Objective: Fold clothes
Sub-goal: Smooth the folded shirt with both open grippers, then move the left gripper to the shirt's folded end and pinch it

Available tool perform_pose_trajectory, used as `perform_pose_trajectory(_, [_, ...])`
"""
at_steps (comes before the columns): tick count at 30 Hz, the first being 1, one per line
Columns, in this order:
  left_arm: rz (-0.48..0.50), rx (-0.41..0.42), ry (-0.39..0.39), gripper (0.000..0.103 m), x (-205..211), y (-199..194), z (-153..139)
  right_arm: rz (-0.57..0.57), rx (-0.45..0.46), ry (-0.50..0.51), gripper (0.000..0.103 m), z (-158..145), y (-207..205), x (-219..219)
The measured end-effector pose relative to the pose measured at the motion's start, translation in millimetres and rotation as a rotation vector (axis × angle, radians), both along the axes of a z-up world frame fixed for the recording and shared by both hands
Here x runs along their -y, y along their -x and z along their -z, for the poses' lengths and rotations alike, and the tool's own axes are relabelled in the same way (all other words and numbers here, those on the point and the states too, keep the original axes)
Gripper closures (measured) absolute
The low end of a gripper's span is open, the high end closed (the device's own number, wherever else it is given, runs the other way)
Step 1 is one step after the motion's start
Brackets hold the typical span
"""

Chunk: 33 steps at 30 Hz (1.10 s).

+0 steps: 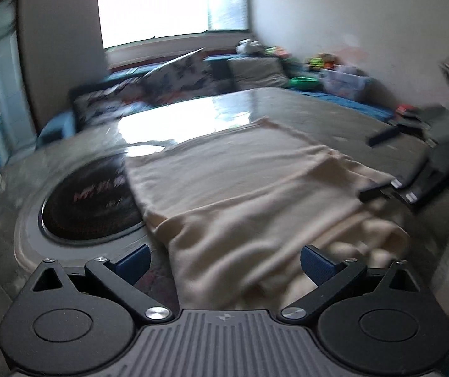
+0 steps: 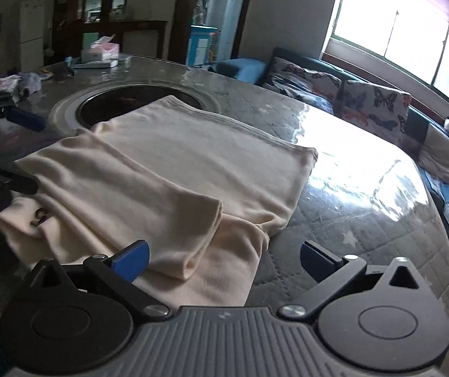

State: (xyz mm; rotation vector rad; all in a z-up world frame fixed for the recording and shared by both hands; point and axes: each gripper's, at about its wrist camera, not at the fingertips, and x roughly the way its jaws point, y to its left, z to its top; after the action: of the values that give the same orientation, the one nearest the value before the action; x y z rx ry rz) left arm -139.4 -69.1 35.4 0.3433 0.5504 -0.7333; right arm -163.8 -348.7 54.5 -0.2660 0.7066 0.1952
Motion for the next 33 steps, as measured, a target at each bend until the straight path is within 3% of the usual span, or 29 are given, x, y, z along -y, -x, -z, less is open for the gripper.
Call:
perform_pose_trajectory(6, [0.174, 0.046, -0.070, 0.000, -1.9, 34.6, 0.9, -0.010, -0.018, 0.024, 0.000, -5.9, 17.7, 1.7])
perform_pose_trajectory(13, [0.259, 0.059, -0.099, 0.001, 6.9, 42.4, 10.9, -0.052, -0.024, 0.053, 0.000, -10.8, 39.3, 5.5])
perform_pose_trajectory(16, [0.289, 0.065, -0.089, 0.003, 13.4, 44.6, 13.6, -0.090, -0.005, 0.027, 0.000, -15.7, 44.4, 1.8])
perform_pose_trajectory(20, [0.304, 0.055, -0.079, 0.004, 19.5, 43.2, 17.3, -0.185, 0.008, -0.091, 0.000, -25.1, 42.4, -7.3])
perform_pose_trajectory(25, [0.292, 0.041, -0.078, 0.005, 17.5, 39.5, 19.4, -0.262, -0.058, -0.241, 0.000, -16.7, 25.5, -18.7])
perform_pose_trajectory(31, [0.291, 0.043, -0.057, 0.005, 17.3, 37.6, 19.3, -0.244, -0.137, -0.267, 0.000, -1.1, 15.8, -17.7])
perform_pose_trajectory(33, [0.303, 0.042, -0.055, 0.007, 20.5, 35.7, 20.3, -0.247, -0.120, -0.262, 0.000, -4.8, 22.6, -14.0])
